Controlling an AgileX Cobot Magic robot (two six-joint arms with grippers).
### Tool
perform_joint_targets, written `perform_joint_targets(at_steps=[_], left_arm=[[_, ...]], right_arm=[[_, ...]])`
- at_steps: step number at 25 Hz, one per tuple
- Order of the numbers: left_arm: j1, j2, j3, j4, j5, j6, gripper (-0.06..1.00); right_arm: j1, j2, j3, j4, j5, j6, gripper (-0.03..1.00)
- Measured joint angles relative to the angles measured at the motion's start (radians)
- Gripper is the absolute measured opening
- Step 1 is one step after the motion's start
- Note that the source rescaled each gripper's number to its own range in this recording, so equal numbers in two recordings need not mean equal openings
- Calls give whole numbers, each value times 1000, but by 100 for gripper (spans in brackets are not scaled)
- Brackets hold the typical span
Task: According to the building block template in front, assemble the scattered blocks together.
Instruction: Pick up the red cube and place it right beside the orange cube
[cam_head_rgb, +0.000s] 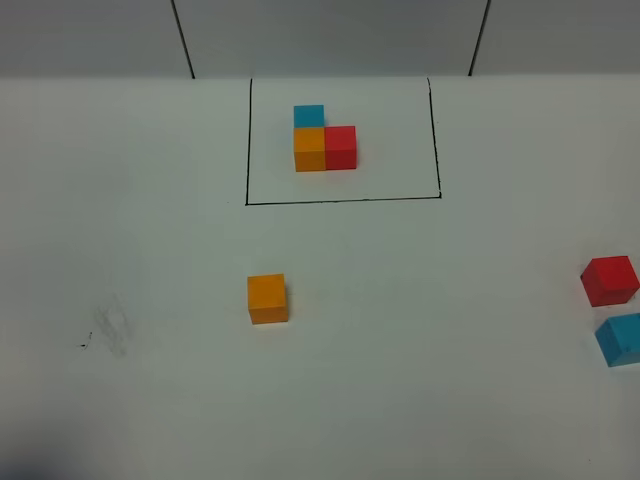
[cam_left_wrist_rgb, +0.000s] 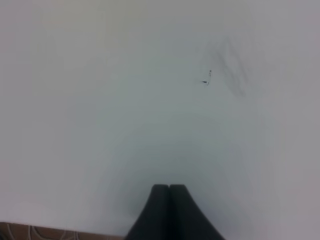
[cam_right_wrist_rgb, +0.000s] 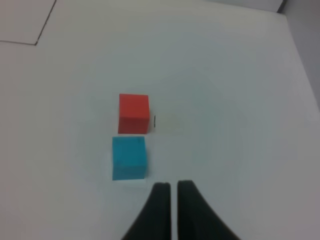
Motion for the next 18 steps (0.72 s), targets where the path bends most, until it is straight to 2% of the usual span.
perform_joint_targets(at_steps=[8, 18], left_arm=[[0, -102, 15, -14, -11, 22, 0], [0, -112, 15, -16, -15, 25, 0]], right_arm=[[0, 0, 0, 0, 0, 0, 0], [0, 0, 0, 0, 0, 0, 0]])
